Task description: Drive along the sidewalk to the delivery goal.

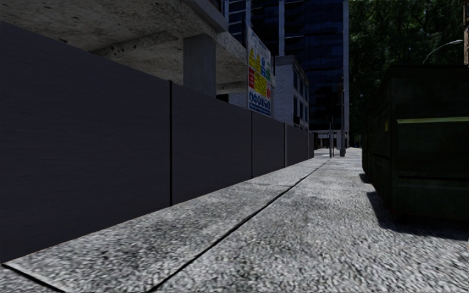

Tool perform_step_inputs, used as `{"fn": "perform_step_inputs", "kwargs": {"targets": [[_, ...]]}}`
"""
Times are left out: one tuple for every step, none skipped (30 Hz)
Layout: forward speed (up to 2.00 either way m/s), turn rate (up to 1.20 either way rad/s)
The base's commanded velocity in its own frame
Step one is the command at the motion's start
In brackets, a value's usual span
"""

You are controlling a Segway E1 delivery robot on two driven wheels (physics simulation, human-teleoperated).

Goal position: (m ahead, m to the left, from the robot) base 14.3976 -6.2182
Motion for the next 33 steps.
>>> {"fn": "perform_step_inputs", "kwargs": {"targets": [[2.00,-0.41],[2.00,-0.41],[2.00,-0.44],[2.00,-0.47],[2.00,-0.48],[2.00,-0.48],[2.00,-0.48],[2.00,-0.48],[2.00,-0.48],[2.00,-0.48],[2.00,-0.48],[2.00,-0.48],[2.00,-0.48],[2.00,-0.48],[2.00,-0.48],[2.00,-0.48],[2.00,-0.48],[2.00,-0.48],[2.00,-0.48],[2.00,-0.48],[2.00,-0.48],[2.00,-0.48],[2.00,-0.48],[2.00,-0.48],[2.00,-0.48],[2.00,-0.48],[2.00,-0.48],[2.00,-0.48],[2.00,-0.48],[2.00,-0.48],[2.00,-0.48],[2.00,-0.48],[2.00,-0.44]]}}
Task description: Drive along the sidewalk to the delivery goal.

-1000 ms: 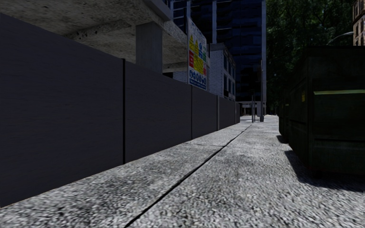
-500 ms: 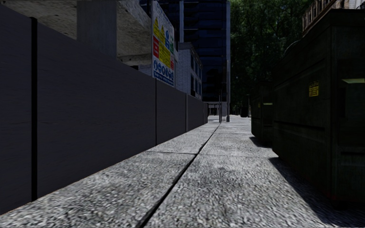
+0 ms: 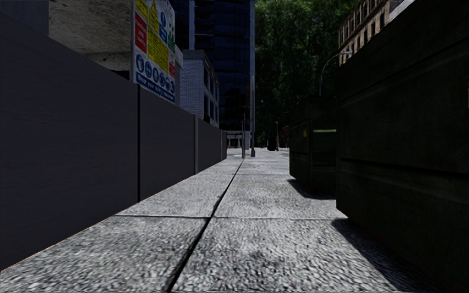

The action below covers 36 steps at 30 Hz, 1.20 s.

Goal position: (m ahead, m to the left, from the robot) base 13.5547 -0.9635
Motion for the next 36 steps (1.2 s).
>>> {"fn": "perform_step_inputs", "kwargs": {"targets": [[2.00,-0.27],[2.00,-0.03],[2.00,-0.03],[2.00,0.00],[2.00,0.00],[2.00,0.00],[2.00,0.00],[2.00,0.00],[2.00,0.00],[2.00,0.00],[2.00,0.00],[2.00,0.00],[2.00,0.00],[2.00,0.00],[2.00,0.00],[2.00,0.00],[2.00,0.00],[2.00,0.00],[2.00,0.00],[2.00,0.00],[2.00,0.00],[2.00,0.00],[2.00,0.00],[2.00,0.00],[2.00,0.00],[2.00,0.00],[2.00,0.00],[2.00,0.00],[2.00,0.00],[2.00,0.00],[2.00,0.00],[2.00,0.00],[2.00,0.00],[2.00,0.00],[2.00,-0.03],[2.00,-0.10]]}}
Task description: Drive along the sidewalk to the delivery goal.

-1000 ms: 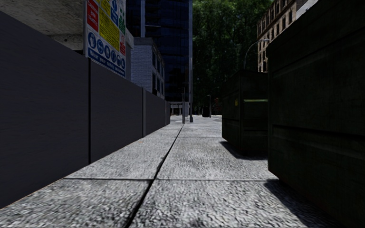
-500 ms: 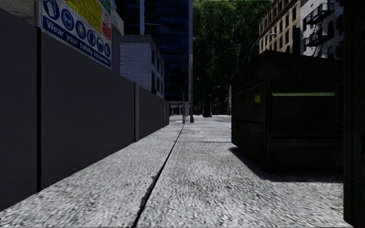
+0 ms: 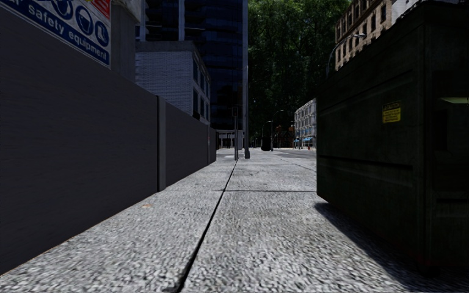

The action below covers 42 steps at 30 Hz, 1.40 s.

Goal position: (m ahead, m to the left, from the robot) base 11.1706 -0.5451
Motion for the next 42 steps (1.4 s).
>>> {"fn": "perform_step_inputs", "kwargs": {"targets": [[2.00,-0.10],[2.00,-0.15],[2.00,-0.18],[2.00,-0.20],[2.00,-0.20],[2.00,-0.21],[2.00,-0.21],[2.00,-0.21],[2.00,-0.21],[2.00,-0.21],[2.00,-0.21],[2.00,-0.22],[2.00,-0.22],[2.00,-0.22],[2.00,-0.22],[2.00,-0.22],[2.00,-0.22],[2.00,-0.22],[2.00,-0.22],[2.00,-0.22],[2.00,-0.22],[2.00,-0.22],[2.00,-0.22],[2.00,-0.22],[2.00,-0.22],[2.00,-0.22],[2.00,-0.22],[2.00,-0.22],[2.00,-0.03],[2.00,0.00],[2.00,0.00],[2.00,0.00],[2.00,0.00],[2.00,0.00],[2.00,0.00],[2.00,0.00],[2.00,0.00],[2.00,0.00],[2.00,0.00],[2.00,0.00],[2.00,0.00],[2.00,0.00]]}}
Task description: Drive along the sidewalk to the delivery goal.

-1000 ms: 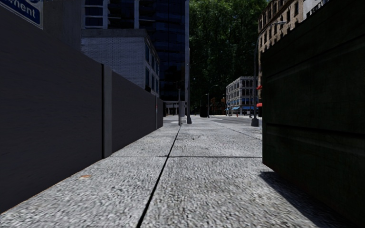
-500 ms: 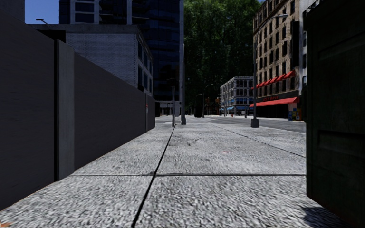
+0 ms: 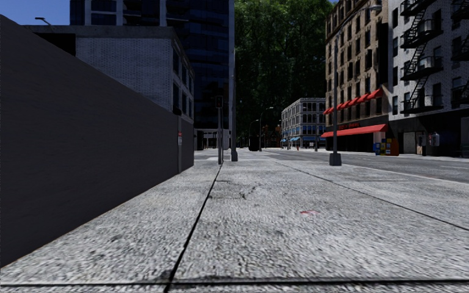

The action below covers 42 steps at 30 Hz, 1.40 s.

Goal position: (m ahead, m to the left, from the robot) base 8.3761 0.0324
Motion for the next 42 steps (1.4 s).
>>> {"fn": "perform_step_inputs", "kwargs": {"targets": [[2.00,0.00],[2.00,0.00],[2.00,0.00],[2.00,0.00],[2.00,0.00],[2.00,0.00],[2.00,0.00],[2.00,0.00],[2.00,0.00],[2.00,0.00],[2.00,0.00],[2.00,0.00],[2.00,0.00],[2.00,0.00],[2.00,0.00],[2.00,0.00],[2.00,0.00],[2.00,0.00],[2.00,0.00],[2.00,0.00],[2.00,0.00],[2.00,0.00],[2.00,0.00],[2.00,0.00],[2.00,0.00],[2.00,0.00],[2.00,0.00],[2.00,0.00],[2.00,0.00],[2.00,0.00],[2.00,0.00],[2.00,0.00],[2.00,0.00],[2.00,0.00],[2.00,0.00],[2.00,0.00],[2.00,0.00],[2.00,0.00],[2.00,0.00],[2.00,0.00],[2.00,0.00],[2.00,0.00]]}}
